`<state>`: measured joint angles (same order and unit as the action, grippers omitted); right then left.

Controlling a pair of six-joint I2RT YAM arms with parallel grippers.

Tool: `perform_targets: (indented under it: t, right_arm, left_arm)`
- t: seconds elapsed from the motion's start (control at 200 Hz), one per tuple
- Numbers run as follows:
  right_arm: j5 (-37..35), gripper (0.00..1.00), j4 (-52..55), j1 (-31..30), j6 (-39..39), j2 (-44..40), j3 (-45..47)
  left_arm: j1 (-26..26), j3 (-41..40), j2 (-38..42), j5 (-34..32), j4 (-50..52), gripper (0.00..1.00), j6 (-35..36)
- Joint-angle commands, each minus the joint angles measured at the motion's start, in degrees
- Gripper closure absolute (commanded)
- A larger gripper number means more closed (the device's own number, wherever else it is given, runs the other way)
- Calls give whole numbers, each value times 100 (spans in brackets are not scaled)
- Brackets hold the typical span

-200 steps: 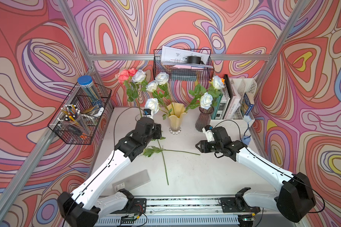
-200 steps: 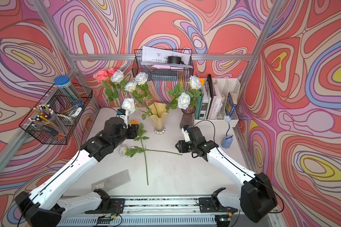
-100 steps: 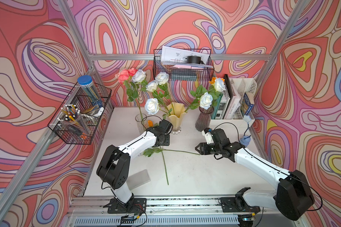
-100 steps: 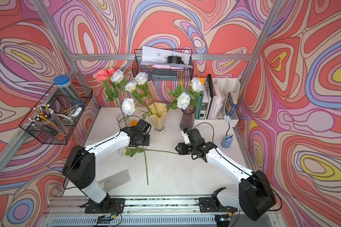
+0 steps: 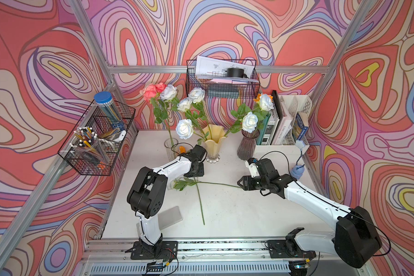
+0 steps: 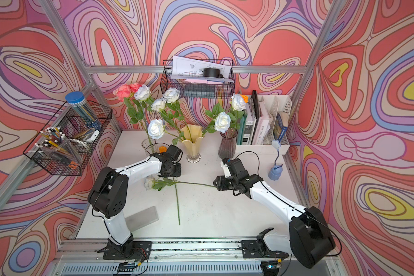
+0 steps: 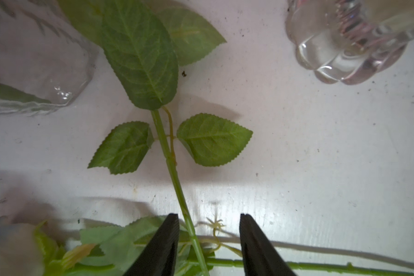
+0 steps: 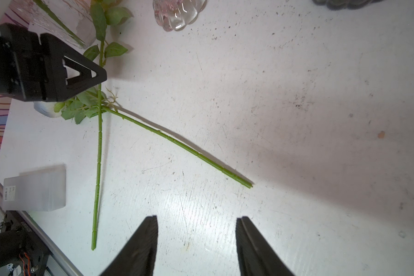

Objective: Arrange the flowers in different vases according to their colors
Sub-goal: Pick up the flower at the center of the board.

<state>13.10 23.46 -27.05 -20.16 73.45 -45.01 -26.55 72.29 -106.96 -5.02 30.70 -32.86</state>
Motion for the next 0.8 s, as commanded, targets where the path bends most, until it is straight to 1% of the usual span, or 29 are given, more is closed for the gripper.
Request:
perform_targets:
  t: [0.0,0.165,0.315,0.511,0.546,0.591,0.731,0.796]
  right_arm:
    - [36,46,-131,23,58,75,61]
    - [44,45,-171,24,74,95,80]
    - [17,45,-124,23,131,155,29]
    - [1,45,-140,24,121,174,7]
    - [4,45,-140,24,114,173,10]
    - [0,45,-132,19,121,161,19]
    - [-28,45,-53,22,183,134,45]
    - [-86,45,-11,22,209,103,62]
  left_arm:
    - [92,121,-224,61,-72,54,-44]
    - [234,101,-351,71,-188,55,-61]
    - [290,183,-524,154,-276,59,-38]
    - [297,157,-780,238,-442,76,-53]
    - [305,130,-812,234,-471,81,-62]
    - [313,104,-820,189,-494,86,-70]
    - [312,155,-611,36,-448,93,11]
    - [311,253,-430,44,-366,98,84]
